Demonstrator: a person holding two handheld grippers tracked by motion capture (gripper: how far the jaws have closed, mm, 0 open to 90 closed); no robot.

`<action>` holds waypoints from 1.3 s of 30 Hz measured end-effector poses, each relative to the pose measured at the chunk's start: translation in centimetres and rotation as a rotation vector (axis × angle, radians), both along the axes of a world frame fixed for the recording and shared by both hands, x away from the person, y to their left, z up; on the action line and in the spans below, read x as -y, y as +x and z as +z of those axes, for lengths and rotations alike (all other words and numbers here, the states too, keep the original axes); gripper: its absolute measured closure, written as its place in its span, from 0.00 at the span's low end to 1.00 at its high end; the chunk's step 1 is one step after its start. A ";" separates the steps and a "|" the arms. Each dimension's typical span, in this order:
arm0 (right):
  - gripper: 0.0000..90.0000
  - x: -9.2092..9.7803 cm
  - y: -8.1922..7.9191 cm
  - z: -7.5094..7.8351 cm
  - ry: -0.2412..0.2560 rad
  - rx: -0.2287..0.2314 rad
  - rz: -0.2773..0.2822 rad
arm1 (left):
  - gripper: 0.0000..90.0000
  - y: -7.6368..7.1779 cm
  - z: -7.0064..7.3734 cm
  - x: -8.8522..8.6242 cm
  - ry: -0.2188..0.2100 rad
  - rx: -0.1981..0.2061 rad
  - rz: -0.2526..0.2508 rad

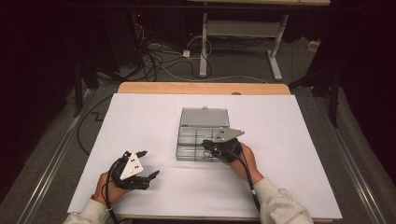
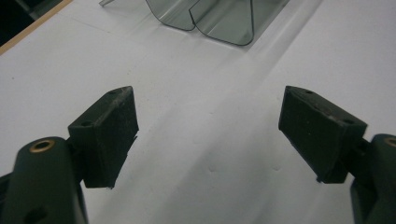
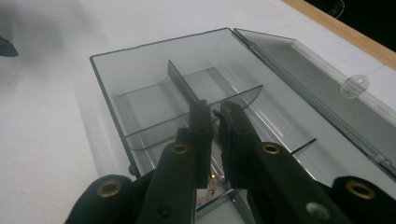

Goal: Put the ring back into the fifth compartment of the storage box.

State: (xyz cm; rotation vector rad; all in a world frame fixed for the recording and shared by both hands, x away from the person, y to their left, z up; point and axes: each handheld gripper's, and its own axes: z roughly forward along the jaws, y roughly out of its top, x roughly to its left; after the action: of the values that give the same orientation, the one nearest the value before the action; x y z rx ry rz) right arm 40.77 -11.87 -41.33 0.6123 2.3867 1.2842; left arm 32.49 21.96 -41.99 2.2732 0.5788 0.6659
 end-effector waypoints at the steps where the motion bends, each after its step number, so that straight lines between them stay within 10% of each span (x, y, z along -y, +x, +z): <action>1: 0.93 0.1 0.0 0.1 0.004 0.004 -0.002 | 0.21 0.0 0.0 0.0 0.002 0.000 -0.001; 39: 0.43 5.1 -4.1 4.6 0.060 0.223 -0.087 | 0.21 -0.2 0.2 0.1 0.009 0.010 -0.003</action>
State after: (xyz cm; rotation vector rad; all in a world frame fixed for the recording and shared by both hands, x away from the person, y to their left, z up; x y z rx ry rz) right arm 36.68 -16.98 -36.76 0.5517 2.1256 1.3171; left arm 32.31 21.90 -41.82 2.2770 0.5693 0.6790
